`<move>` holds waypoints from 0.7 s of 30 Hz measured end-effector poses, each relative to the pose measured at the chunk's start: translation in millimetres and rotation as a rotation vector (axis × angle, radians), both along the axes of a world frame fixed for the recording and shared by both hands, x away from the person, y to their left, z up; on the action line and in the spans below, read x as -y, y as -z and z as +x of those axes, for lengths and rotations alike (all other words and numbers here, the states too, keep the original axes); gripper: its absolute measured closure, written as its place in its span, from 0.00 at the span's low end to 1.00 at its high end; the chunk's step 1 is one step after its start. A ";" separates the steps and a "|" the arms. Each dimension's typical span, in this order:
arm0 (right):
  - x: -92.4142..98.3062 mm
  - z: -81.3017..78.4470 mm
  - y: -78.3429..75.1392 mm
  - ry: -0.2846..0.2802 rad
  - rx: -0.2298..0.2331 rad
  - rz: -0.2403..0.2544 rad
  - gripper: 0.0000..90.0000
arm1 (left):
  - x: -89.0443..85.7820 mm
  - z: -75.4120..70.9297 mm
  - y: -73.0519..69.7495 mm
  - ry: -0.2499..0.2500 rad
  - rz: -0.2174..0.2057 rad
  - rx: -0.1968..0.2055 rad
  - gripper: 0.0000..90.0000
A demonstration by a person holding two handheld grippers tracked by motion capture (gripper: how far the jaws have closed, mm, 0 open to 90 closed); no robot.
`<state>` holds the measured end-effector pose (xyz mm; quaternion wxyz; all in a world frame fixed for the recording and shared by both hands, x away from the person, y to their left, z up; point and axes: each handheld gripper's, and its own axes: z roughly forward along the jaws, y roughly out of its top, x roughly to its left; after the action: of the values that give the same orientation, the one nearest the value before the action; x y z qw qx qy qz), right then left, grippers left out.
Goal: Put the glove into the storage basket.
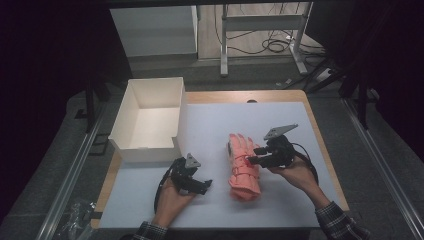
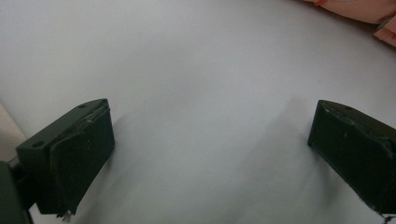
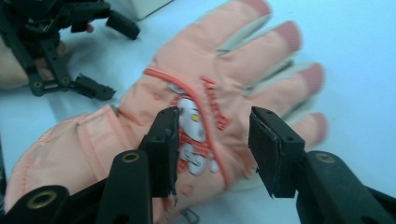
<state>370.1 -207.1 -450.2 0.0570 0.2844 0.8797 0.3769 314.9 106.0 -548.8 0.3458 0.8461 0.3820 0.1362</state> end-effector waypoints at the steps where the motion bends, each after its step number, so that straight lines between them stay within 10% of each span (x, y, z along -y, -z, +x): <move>1: 3.2 -0.4 -0.2 0.010 0.005 0.007 0.58 | 0.0 0.0 0.0 0.000 0.000 0.000 0.00; 12: 34.9 -16.3 17.9 0.081 0.036 0.017 0.57 | 0.5 -0.4 0.2 -0.006 -0.006 -0.002 0.00; 21: 47.3 -34.2 46.2 0.073 0.006 0.037 0.84 | 0.0 -0.3 -0.1 -0.001 0.000 -0.004 0.00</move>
<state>335.9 -254.4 -496.4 0.0682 0.3163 0.8613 0.3917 314.7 106.0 -548.7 0.3451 0.8462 0.3830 0.1347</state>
